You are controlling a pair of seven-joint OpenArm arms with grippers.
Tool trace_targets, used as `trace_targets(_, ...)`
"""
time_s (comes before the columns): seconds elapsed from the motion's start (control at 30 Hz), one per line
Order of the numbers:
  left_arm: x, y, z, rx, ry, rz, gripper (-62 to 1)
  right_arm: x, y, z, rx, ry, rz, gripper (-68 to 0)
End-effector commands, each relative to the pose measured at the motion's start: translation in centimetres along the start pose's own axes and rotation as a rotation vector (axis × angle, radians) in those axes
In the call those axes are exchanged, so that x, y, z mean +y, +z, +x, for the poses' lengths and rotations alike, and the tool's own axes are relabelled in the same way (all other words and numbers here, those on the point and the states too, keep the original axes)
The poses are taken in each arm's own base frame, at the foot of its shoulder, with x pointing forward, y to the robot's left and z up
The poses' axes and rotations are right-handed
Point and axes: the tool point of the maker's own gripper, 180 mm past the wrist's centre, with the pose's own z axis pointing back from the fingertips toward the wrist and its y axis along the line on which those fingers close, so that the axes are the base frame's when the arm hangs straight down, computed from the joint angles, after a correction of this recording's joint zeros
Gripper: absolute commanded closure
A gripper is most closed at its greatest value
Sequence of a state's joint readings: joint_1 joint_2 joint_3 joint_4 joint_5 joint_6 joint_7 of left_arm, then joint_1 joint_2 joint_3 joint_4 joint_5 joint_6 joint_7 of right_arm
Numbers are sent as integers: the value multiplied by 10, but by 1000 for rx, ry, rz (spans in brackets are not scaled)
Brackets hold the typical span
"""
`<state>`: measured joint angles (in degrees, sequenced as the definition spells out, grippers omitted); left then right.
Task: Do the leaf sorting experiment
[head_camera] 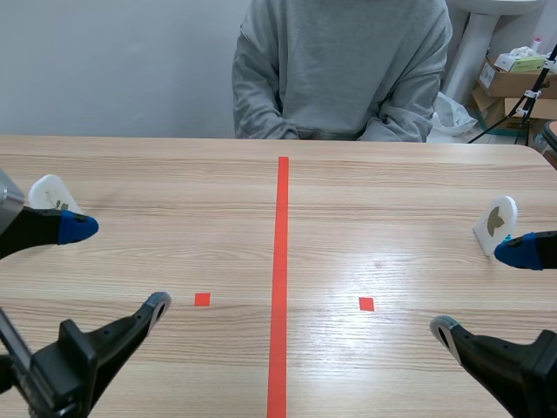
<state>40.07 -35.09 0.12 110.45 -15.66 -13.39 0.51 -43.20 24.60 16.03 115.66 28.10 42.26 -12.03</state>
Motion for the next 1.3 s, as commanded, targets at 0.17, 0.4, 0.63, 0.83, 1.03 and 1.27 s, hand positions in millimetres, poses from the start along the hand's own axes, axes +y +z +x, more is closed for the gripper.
trace_targets(0.17,-11,10,2,-1,47,-8,-623,0,0,5,-20,6,10,-621)
trace_targets(0.4,-9,16,-6,37,48,2,-623,0,0,5,-21,5,10,-621)
trace_targets(0.63,-8,15,-6,32,53,10,-623,0,0,5,-20,6,10,-621)
trace_targets(0.83,-8,15,-6,30,59,17,-623,0,0,5,-20,6,10,-621)
trace_targets(1.03,-8,15,-6,31,59,17,-623,0,0,5,-20,6,10,-621)
trace_targets(1.27,-8,15,-6,30,59,17,-623,0,0,5,-20,6,10,-621)
